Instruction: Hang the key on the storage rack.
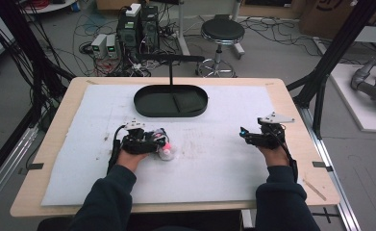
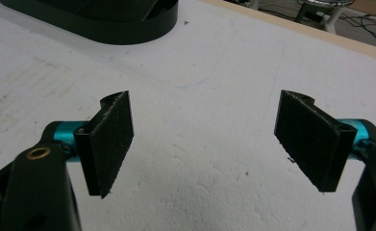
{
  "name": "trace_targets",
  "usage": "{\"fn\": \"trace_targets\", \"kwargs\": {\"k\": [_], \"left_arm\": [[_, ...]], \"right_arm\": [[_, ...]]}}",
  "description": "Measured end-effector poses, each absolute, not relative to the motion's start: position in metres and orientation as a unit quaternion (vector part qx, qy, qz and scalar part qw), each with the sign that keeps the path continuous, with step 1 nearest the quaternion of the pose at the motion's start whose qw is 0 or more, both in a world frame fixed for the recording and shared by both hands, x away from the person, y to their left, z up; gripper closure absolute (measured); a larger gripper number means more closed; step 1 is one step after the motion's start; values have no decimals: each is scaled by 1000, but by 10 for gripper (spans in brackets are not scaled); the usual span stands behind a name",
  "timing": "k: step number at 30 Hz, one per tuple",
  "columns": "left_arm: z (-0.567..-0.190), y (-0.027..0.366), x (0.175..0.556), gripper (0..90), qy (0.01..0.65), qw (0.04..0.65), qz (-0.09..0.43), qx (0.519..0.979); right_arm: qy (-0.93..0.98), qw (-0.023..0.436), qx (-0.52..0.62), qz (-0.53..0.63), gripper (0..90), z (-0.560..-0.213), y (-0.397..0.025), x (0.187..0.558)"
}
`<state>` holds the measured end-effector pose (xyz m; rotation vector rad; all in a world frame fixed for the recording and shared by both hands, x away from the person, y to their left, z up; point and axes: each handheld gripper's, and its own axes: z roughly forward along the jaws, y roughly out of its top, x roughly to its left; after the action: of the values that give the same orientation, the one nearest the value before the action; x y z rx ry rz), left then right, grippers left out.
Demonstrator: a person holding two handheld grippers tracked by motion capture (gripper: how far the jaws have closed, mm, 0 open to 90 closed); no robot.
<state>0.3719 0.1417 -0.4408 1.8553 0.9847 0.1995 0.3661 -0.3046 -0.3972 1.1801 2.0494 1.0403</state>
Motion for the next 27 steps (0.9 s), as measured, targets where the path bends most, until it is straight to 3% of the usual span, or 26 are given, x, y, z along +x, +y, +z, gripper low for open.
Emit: {"fn": "trace_targets", "kwargs": {"k": [7,11,14,16,22,27], "left_arm": [[-424,166,396,464,311,475,66,820],[-426,182,407,451,306,490,38,815],[-428,179,408,367,350,466,44,812],[-422,174,404,317,363,462,77,805],[-391,169,382,270,428,484,178,742],[-398,162,364,274,529,442,180,702]], "right_arm": [[762,275,440,388,218,-397,-306,366],[762,277,439,388,219,-397,-306,365],[763,276,438,388,239,-397,-307,365],[763,277,438,387,239,-397,-308,365],[763,277,438,387,239,-397,-308,365],[764,277,435,387,239,-397,-306,364]]}}
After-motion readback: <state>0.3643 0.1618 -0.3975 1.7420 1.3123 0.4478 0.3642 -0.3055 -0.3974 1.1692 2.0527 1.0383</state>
